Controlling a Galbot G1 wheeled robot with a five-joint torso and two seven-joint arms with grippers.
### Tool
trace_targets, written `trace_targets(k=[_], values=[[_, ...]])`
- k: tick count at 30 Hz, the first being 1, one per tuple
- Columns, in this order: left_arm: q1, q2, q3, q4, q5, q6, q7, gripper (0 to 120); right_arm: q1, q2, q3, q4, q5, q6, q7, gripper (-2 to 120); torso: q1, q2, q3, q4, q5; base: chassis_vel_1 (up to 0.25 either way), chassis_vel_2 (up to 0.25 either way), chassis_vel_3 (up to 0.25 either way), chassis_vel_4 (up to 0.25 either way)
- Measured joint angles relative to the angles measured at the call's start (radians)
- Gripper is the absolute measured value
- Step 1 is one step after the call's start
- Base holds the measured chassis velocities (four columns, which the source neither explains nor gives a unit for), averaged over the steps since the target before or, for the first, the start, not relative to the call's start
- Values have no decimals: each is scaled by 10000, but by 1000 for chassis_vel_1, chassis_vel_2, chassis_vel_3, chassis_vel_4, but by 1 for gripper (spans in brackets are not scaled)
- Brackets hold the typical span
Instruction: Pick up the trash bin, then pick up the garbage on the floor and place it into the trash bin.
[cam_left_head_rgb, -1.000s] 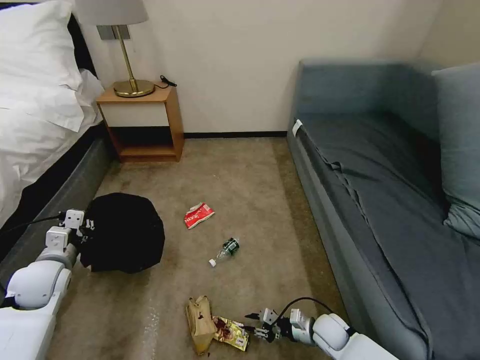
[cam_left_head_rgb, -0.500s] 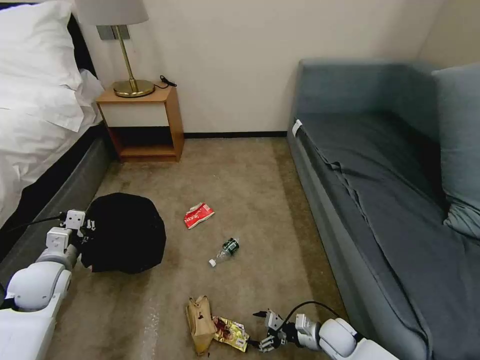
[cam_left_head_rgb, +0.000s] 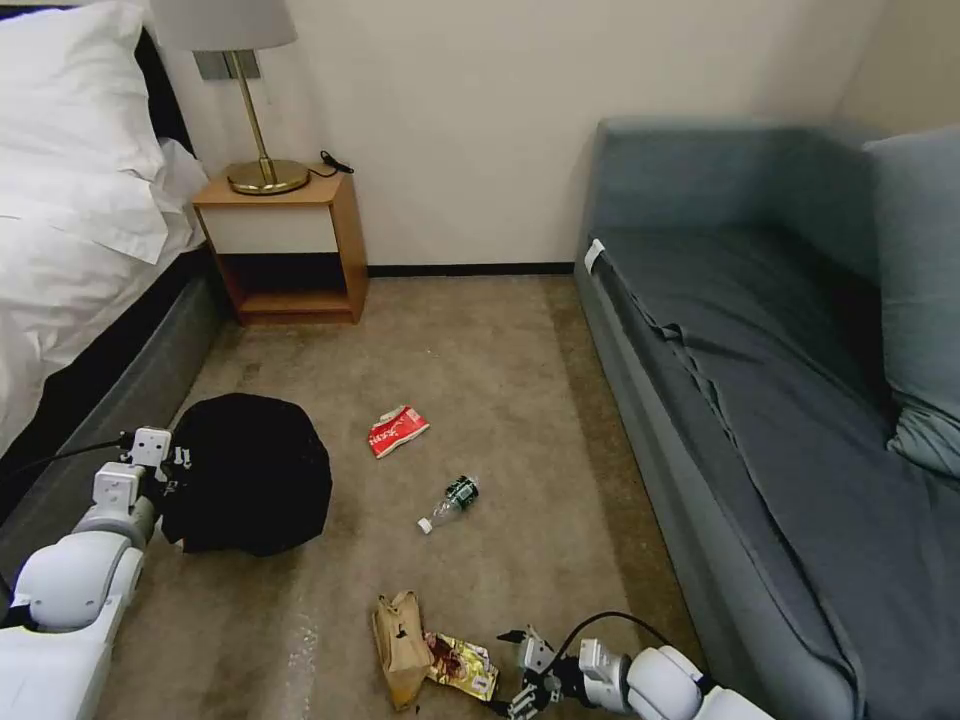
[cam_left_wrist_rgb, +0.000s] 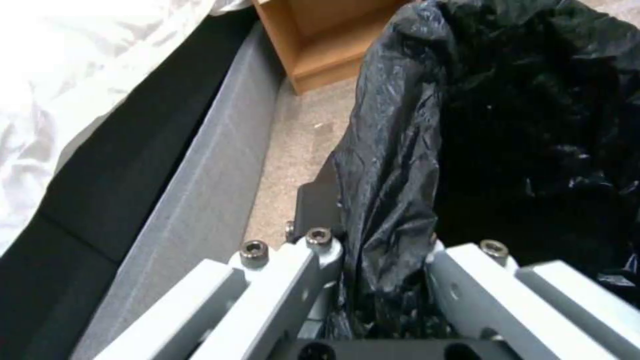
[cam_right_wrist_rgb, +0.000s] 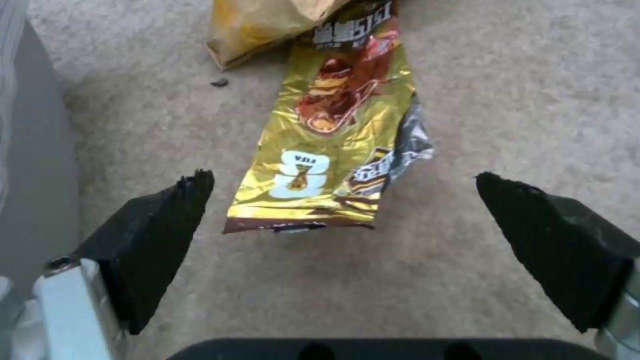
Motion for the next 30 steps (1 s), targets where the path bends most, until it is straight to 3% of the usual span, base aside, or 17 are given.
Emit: trace_targets(k=[9, 13, 16, 18, 22, 24, 28, 30], values=[[36, -138, 64, -27, 58, 0, -14, 4, 290, 559, -2, -738, -81, 208, -24, 98, 0, 0, 0, 0, 0, 0, 0, 0, 0], [73, -143, 31, -29, 51, -5, -16, 4, 367, 779, -14, -1141, -131, 349, -88, 81, 0, 0, 0, 0, -1, 0, 0, 0, 0], [75, -142, 19, -27, 46, -10, -17, 4, 378, 808, -16, -1219, -138, 392, -109, 77, 0, 0, 0, 0, 0, 0, 0, 0, 0], [106, -137, -6, -26, 33, -37, -20, 4, 415, 859, -15, -1360, -162, 467, -172, 64, 0, 0, 0, 0, 0, 0, 0, 0, 0], [126, -136, -11, -15, 29, -56, -20, 4, 449, 860, -13, -1392, -164, 479, -190, 56, 0, 0, 0, 1, -1, 0, 0, 0, 0], [129, -157, -10, 10, 30, -84, -20, 4, 489, 871, -3, -1393, -162, 480, -192, 42, 0, 0, 0, 1, -1, 0, 0, 0, 0], [130, -171, 4, 14, 36, -89, -20, 4, 492, 879, -1, -1380, -156, 480, -192, 33, 0, 0, 0, 0, 0, 0, 0, 0, 0], [125, -180, 21, 28, 42, -94, -20, 4, 485, 893, -4, -1376, -154, 479, -193, 21, 0, 0, 0, 0, -1, 0, 0, 0, 0]])
